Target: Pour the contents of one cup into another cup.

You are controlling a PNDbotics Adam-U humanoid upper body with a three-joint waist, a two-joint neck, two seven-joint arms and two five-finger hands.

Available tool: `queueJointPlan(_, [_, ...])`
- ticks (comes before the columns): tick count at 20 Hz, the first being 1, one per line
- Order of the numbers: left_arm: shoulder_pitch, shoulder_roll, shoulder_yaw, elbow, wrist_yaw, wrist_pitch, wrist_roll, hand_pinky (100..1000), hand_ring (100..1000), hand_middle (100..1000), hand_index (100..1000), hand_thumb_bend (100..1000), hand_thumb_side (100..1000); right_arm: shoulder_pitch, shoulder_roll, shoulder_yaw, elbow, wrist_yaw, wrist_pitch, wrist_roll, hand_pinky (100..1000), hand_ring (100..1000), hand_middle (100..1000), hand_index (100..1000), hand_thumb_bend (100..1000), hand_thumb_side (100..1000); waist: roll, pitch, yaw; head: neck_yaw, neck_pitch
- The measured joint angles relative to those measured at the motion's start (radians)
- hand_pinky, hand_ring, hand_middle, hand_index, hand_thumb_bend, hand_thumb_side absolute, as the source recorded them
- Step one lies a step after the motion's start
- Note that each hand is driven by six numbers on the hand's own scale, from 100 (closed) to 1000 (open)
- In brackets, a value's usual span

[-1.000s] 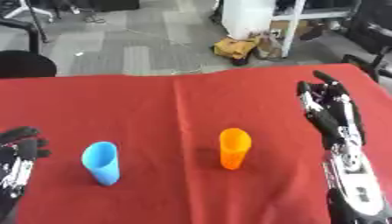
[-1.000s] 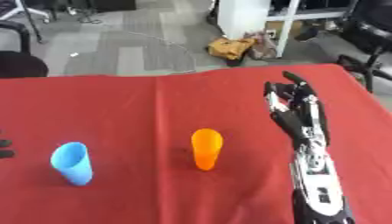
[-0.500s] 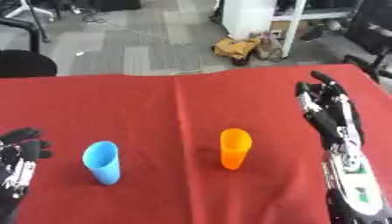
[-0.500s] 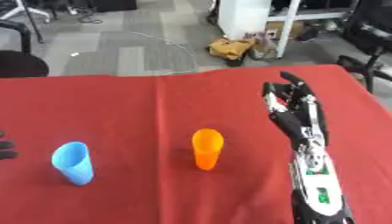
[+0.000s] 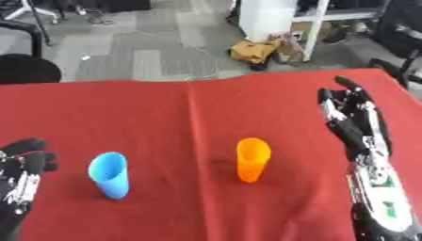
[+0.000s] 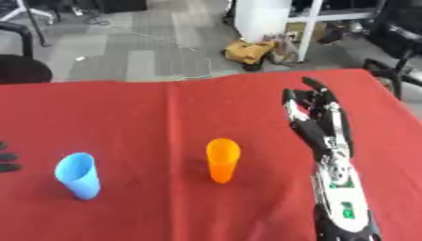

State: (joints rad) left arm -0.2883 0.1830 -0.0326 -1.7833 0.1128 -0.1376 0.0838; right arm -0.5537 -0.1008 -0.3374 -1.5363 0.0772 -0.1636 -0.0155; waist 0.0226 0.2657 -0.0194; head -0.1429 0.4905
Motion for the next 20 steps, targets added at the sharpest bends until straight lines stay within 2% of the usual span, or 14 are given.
queueJointPlan(20, [0.005,-0.008,0.000,0.001,-0.003,-0.002,-0.004,615,641,641,729,353,434,0.005,0.000,0.000,0.000,0.000,0.001,0.002,861,800,494,823,259,283,-0.005,0.003,0.003,-0.001,0.000])
